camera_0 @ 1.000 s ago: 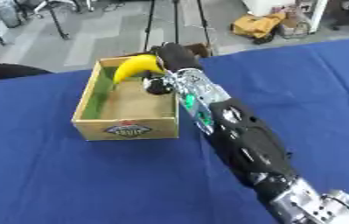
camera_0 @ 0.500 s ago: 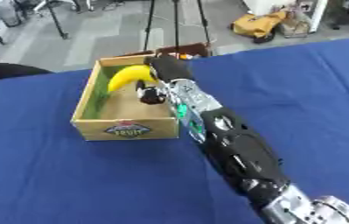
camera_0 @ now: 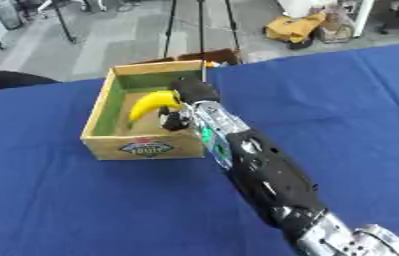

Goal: Pick up objects on the table and place them in the box.

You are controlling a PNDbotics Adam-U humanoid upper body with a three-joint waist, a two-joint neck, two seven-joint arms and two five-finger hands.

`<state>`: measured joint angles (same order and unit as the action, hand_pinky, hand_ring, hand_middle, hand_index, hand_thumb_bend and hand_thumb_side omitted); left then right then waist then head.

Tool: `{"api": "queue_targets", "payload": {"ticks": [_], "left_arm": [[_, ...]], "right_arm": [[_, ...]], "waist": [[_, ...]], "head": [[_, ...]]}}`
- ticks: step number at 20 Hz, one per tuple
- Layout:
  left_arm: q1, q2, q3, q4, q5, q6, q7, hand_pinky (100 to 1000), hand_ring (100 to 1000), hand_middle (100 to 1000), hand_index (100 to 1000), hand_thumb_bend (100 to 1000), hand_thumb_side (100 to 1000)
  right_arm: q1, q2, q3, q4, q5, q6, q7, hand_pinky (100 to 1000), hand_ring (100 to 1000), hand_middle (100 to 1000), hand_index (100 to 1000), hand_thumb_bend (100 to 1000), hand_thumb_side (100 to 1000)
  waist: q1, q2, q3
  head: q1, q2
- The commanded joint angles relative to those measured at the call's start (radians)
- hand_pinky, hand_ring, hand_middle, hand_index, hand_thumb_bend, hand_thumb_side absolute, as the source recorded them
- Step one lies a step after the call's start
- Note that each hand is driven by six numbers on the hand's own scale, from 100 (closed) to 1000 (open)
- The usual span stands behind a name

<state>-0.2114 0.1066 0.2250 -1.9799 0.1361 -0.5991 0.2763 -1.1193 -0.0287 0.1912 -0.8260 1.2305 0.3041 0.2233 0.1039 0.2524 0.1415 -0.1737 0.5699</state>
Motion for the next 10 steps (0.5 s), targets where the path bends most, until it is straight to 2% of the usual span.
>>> {"api": "queue_targets", "payload": {"ticks": [1,4,10], "left_arm": [[-0.011,0.015,-0.001,-0.020,0.003,0.000,-0.002,428,867,870,789,100,975],[-0.010,0.016,-0.002,-0.020,0.003,0.000,-0.002,428,867,869,789,100,975],[-0.009,0.016,-0.002,-0.020,0.004,0.001,-0.003,423,868,869,789,100,974]], "right_arm": [[-0.032,0.004,-0.007,-0.006,0.009,0.010,0.025,692,1000,811,781,100,389],[-0.033,0.007,-0.009,-0.003,0.019,0.021,0.047,709,1000,843,825,100,412],[-0.038,0.010,-0.009,-0.015,0.031,0.012,0.065,726,1000,880,912,100,524]], "waist": [[0.000,-0.017,0.001],[0.000,-0.018,0.001],[0.001,-0.020,0.001]], "head": [[0.000,-0.009],[-0.001,-0.009],[-0.003,-0.010]]}}
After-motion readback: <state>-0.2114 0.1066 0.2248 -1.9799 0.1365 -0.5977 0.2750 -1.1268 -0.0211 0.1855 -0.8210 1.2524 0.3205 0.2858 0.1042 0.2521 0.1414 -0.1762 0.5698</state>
